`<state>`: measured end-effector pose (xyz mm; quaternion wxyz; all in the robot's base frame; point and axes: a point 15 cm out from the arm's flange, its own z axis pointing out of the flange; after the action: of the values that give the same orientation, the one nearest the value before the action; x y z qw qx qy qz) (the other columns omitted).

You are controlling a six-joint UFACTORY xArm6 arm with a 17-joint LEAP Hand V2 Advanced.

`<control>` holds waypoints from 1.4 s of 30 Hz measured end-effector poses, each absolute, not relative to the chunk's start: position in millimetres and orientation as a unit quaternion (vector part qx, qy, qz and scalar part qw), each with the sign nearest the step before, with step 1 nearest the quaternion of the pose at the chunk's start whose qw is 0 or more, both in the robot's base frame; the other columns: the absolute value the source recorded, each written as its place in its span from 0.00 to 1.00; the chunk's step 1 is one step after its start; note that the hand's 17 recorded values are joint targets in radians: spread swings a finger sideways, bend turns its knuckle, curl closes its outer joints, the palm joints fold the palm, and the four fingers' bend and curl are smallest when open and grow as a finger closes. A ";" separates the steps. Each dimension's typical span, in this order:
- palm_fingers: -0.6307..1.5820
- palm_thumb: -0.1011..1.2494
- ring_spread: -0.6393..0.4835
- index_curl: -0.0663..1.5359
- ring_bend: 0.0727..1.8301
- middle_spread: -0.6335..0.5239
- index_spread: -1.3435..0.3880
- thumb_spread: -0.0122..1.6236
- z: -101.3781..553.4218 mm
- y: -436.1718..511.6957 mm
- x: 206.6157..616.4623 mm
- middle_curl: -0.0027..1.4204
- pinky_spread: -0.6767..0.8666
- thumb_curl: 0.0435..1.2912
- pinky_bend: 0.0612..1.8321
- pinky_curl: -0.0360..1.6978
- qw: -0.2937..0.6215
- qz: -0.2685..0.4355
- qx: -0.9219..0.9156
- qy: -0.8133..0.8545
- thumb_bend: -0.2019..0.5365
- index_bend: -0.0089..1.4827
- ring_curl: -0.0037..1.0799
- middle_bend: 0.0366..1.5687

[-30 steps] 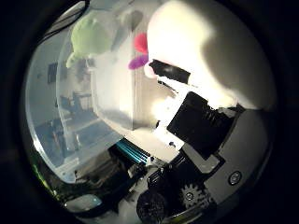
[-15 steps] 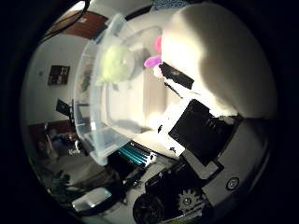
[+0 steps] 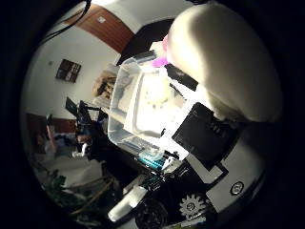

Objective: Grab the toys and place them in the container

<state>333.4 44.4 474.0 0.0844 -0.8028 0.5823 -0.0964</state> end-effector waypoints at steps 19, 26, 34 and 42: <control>0.75 0.71 0.33 0.65 0.69 0.39 0.62 0.69 456.3 211.5 306.7 0.65 0.28 0.44 0.60 0.63 0.097 -0.050 -0.855 0.507 0.22 0.61 0.79 0.77; 0.34 0.55 0.41 0.45 0.49 0.39 0.50 0.72 449.6 216.7 314.3 0.44 0.33 0.32 0.41 0.49 0.099 -0.053 -0.860 0.498 0.24 0.21 0.54 0.41; 0.27 0.53 0.74 0.28 0.30 0.60 0.49 0.70 438.7 203.3 316.3 0.28 0.72 0.27 0.38 0.39 0.073 -0.046 -0.875 0.477 0.24 0.10 0.34 0.19; 0.29 0.52 0.77 0.21 0.26 0.64 0.51 0.70 438.8 167.4 312.1 0.25 0.76 0.26 0.33 0.30 0.067 -0.049 -0.869 0.487 0.24 0.11 0.27 0.16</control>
<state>312.1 167.4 438.8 0.0672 -0.8695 0.4870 -0.0488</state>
